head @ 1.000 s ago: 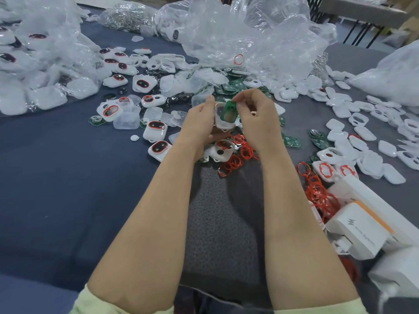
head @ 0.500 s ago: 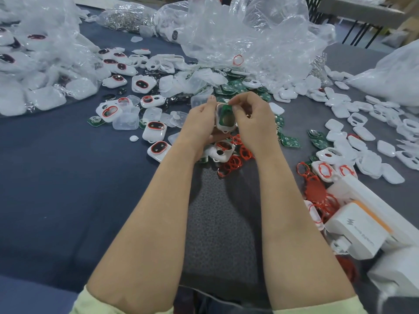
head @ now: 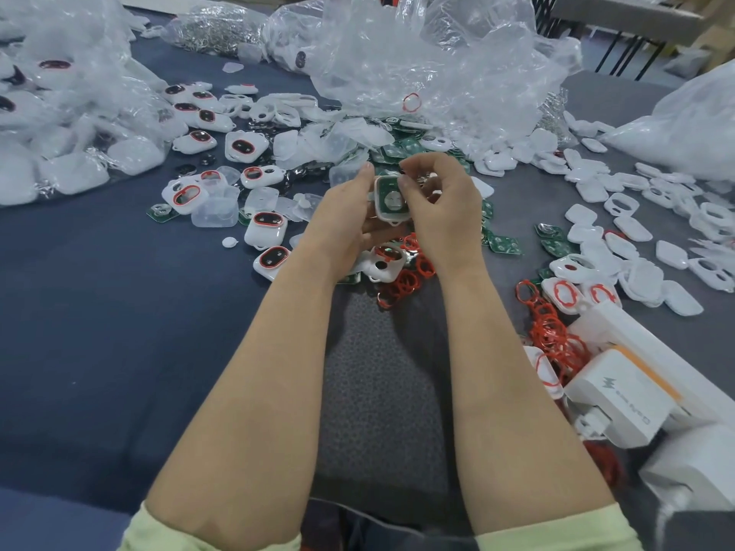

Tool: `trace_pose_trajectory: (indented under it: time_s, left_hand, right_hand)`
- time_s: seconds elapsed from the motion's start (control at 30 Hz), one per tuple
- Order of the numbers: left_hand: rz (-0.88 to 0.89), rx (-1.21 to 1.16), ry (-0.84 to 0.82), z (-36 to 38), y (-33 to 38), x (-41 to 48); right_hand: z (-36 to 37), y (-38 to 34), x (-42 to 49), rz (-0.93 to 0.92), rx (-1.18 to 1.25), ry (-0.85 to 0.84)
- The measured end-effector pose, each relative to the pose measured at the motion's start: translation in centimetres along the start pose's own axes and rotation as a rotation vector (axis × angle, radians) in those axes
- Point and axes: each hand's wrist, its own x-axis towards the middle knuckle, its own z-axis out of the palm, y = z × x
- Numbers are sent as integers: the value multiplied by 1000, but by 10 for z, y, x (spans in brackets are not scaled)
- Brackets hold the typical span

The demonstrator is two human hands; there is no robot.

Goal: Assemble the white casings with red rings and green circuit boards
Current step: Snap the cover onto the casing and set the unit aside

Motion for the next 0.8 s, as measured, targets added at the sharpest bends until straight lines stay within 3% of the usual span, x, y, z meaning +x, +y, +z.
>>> trace_pose_trajectory:
  time_s: [0.43,0.8]
  left_hand:
    - [61,23,-44,-3,-3,-5]
    - [177,190,8,-4,-6,-2]
  right_hand:
    - [-4,4,4,344,278,94]
    - [-1,7,5,366,276,75]
